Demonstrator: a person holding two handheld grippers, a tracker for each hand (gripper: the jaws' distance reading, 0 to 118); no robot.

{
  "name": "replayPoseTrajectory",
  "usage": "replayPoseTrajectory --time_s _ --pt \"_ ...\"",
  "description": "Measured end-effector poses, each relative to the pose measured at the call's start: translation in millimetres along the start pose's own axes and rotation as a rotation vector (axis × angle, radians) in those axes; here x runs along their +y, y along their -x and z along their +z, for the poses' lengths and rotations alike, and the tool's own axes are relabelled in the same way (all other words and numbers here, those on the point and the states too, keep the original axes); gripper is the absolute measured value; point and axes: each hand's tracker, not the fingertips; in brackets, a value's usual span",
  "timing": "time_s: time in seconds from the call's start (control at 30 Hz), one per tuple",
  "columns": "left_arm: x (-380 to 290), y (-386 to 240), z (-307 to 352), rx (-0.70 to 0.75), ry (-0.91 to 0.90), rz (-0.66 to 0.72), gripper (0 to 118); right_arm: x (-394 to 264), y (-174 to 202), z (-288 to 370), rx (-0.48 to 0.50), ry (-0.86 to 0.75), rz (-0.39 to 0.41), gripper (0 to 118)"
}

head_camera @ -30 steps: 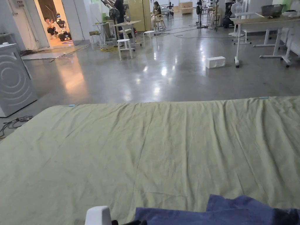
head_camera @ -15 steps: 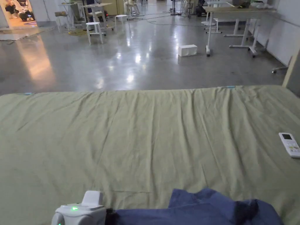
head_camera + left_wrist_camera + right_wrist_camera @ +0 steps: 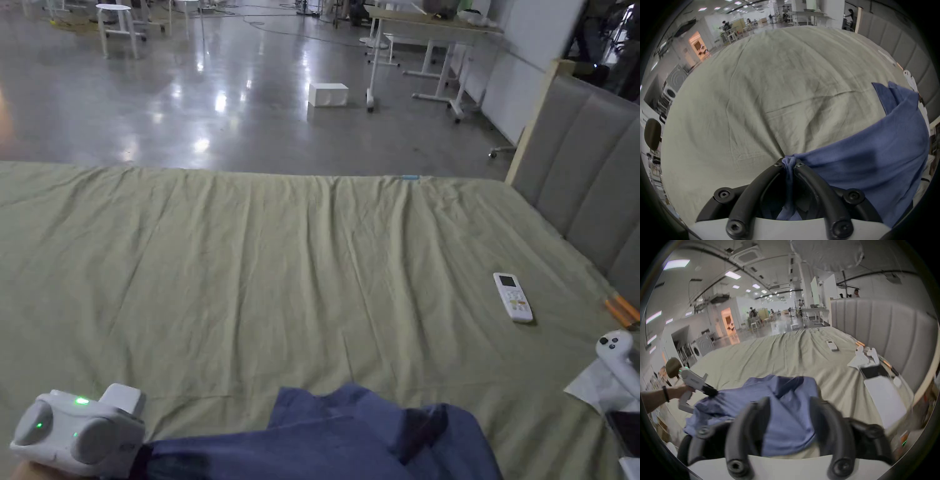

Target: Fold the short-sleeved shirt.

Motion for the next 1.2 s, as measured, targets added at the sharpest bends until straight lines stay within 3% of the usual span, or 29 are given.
replayPoseTrajectory --time_s 0.13,0.2,0.3,0.37,0.47,0.53,0.57,0.67,0.7,0.73,0.8,0.87,0.93,1.03,1.1,1.2 --pt "1.8 -5.9 -2.8 0.034 0.01 -0.047 9 35.4 -9.2 -63.1 -0.013 0.081 0.127 69" --pt "4.9 -5.5 -3.8 0.036 0.024 -0.051 8 46.4 -17.0 -98.7 -0.008 0.147 0.149 78" --pt "9.8 -0.3 -3.7 0.009 0.048 -0.024 8 54.8 -33.3 -156.2 -0.049 0.25 0.163 79" --pt "11.1 2.0 -4.0 -0.005 0.053 -0.033 8 55.7 -48.4 -190.5 -0.09 0.306 0.134 79" --pt "11.5 0.8 -4.4 -0.009 0.057 -0.038 8 50.5 -67.9 -235.1 -0.072 0.432 0.029 79" --pt "13.0 0.8 -5.7 0.002 0.056 -0.043 8 43.5 -72.2 -256.3 -0.142 0.512 0.001 79" --pt "13.6 1.0 -5.8 0.0 0.06 -0.042 8 38.3 -69.6 -260.4 -0.161 0.524 0.043 77" --pt "16.2 4.7 -7.8 -0.014 0.072 -0.035 8 29.4 -47.6 -249.8 -0.147 0.452 0.158 48" --pt "16.9 5.7 -8.2 -0.019 0.076 -0.031 8 29.5 -41.8 -247.5 -0.102 0.442 0.19 28" --pt "16.9 5.5 -8.0 -0.02 0.078 -0.024 8 27.4 -36.8 -246.3 -0.087 0.455 0.202 17" --pt "16.8 5.6 -7.2 -0.016 0.073 -0.024 8 27.6 -34.7 -249.0 -0.067 0.467 0.23 5" --pt "10.1 2.8 -5.6 -0.002 0.047 -0.022 8 34.0 -30.2 -245.8 -0.121 0.434 0.211 5" --pt "1.6 0.0 -2.6 0.014 -0.006 -0.033 8 45.9 -28.3 -228.4 -0.077 0.386 0.164 5" --pt "-9.8 -1.1 15.4 0.035 -0.063 -0.09 8 75.9 -26.1 -185.5 -0.067 0.279 0.22 5" --pt "-23.3 13.9 56.5 0.031 -0.224 0.034 7 100.1 -33.6 -145.2 -0.045 0.186 0.172 5" --pt "-40.8 51.4 137.3 -0.086 -0.399 0.172 7 126.0 -46.6 -89.4 -0.035 0.064 0.083 5"
